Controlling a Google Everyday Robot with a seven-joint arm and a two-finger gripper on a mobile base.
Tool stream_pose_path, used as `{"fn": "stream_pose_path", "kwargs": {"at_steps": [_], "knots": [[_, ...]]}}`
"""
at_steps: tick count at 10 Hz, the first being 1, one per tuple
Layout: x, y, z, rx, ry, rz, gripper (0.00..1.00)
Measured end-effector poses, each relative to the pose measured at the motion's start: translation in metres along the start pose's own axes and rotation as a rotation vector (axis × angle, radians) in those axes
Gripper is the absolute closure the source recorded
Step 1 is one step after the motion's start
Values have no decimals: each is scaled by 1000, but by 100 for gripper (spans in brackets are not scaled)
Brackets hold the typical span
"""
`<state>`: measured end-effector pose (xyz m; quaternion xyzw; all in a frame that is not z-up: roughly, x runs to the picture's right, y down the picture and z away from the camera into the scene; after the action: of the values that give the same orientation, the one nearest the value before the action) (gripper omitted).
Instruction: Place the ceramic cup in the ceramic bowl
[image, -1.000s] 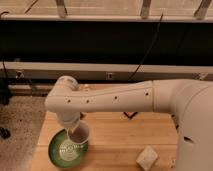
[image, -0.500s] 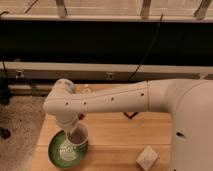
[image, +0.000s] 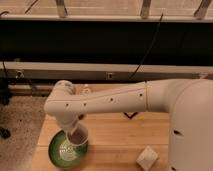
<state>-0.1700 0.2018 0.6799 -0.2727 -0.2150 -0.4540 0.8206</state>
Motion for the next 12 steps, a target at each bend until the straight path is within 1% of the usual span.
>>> {"fn": "stream_pose_path", "kwargs": {"at_steps": [10,11,12], "knots": [[4,-2,11,1,2,4,100],[5,-2,12,2,2,5,99],[5,-2,12,1,3,5,92]]}}
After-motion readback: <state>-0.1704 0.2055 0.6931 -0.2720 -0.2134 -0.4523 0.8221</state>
